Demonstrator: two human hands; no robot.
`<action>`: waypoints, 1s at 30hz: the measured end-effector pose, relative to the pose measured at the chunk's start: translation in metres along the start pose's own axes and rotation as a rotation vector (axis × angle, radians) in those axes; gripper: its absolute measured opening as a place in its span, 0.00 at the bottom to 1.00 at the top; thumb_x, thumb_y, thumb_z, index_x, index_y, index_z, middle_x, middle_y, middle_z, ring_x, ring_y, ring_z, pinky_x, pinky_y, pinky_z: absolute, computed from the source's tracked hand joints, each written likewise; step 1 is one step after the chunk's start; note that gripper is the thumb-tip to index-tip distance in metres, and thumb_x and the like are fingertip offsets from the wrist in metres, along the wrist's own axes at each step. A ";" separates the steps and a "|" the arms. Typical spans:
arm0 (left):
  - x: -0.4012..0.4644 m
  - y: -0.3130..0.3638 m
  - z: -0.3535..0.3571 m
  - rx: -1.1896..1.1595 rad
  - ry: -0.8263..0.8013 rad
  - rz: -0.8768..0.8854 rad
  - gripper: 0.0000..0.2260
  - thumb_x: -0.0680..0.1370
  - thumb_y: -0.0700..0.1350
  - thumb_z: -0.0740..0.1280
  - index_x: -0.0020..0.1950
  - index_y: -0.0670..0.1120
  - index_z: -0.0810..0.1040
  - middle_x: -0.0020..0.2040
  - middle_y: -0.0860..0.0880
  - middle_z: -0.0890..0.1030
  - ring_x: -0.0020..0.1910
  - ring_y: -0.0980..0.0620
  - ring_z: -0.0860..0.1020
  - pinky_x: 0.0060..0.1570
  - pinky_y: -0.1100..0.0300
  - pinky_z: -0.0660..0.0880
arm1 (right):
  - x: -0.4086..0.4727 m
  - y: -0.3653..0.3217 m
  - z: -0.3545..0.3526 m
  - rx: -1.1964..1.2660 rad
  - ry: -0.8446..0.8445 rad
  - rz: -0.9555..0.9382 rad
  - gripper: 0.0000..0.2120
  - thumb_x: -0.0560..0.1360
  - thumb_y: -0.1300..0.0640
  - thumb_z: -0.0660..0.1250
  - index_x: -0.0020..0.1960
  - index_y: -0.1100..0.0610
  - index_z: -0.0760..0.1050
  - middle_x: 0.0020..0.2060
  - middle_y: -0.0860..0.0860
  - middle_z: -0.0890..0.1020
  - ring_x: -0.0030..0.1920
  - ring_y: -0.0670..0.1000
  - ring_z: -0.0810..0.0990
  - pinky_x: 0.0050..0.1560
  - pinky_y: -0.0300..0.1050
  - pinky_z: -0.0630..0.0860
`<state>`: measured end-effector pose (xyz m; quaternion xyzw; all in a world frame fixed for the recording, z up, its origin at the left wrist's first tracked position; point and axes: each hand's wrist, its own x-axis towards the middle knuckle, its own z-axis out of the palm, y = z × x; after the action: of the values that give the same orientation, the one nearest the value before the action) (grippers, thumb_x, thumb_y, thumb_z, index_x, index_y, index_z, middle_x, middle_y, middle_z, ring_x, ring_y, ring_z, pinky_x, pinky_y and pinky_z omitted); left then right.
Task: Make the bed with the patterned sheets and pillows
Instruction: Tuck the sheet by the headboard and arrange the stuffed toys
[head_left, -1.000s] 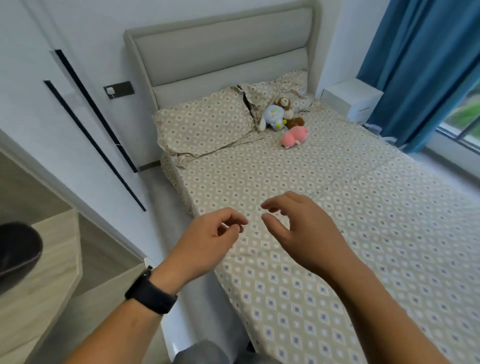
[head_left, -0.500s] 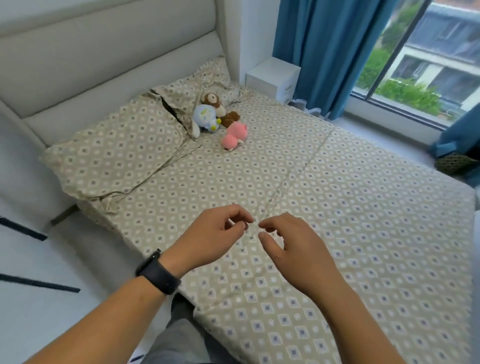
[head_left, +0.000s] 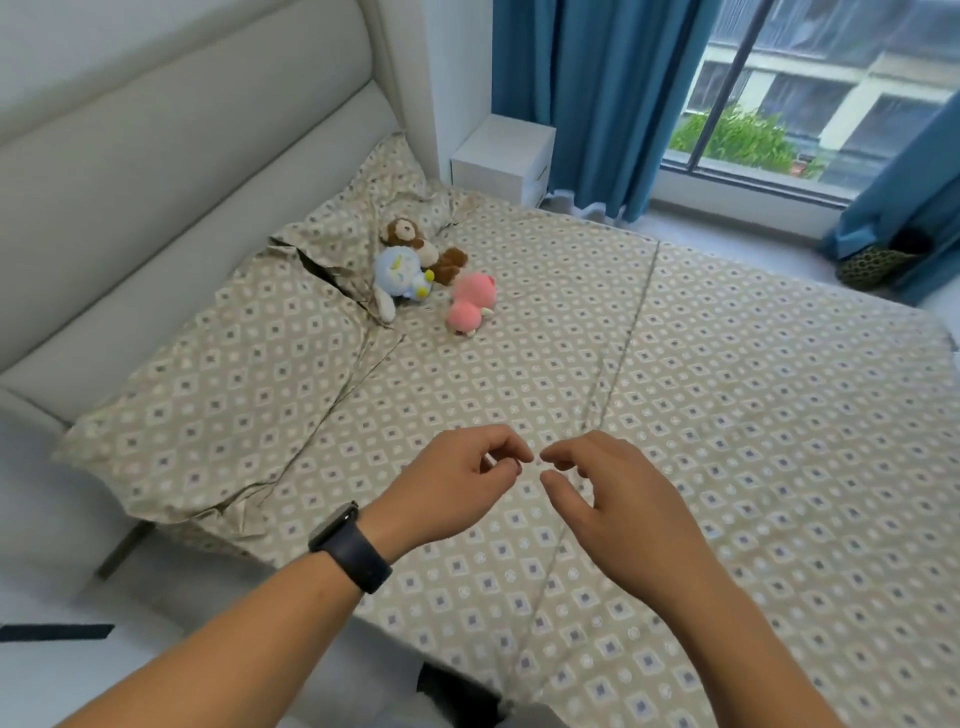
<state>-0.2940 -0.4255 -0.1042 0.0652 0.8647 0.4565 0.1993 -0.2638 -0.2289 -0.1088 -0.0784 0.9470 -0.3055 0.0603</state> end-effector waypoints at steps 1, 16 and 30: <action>0.000 0.002 -0.001 -0.017 0.001 0.015 0.08 0.81 0.45 0.64 0.52 0.57 0.82 0.45 0.57 0.83 0.32 0.61 0.76 0.32 0.61 0.73 | 0.001 -0.003 0.000 -0.003 0.002 0.004 0.12 0.81 0.42 0.61 0.62 0.40 0.76 0.55 0.33 0.76 0.59 0.36 0.71 0.56 0.37 0.72; -0.018 -0.039 -0.045 0.042 0.070 -0.014 0.08 0.81 0.46 0.65 0.52 0.59 0.81 0.46 0.62 0.82 0.35 0.62 0.77 0.37 0.68 0.71 | 0.031 -0.038 0.029 0.034 -0.046 -0.072 0.13 0.81 0.42 0.61 0.63 0.41 0.76 0.56 0.35 0.77 0.59 0.38 0.73 0.58 0.40 0.73; 0.070 -0.192 -0.205 -0.017 -0.017 -0.088 0.08 0.81 0.46 0.64 0.54 0.56 0.81 0.48 0.59 0.82 0.32 0.63 0.75 0.32 0.72 0.69 | 0.172 -0.145 0.143 0.019 -0.029 0.051 0.12 0.81 0.43 0.62 0.62 0.42 0.77 0.53 0.34 0.77 0.56 0.38 0.73 0.55 0.38 0.73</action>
<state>-0.4273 -0.6716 -0.1779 0.0292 0.8610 0.4543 0.2270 -0.3932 -0.4582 -0.1503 -0.0580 0.9448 -0.3116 0.0827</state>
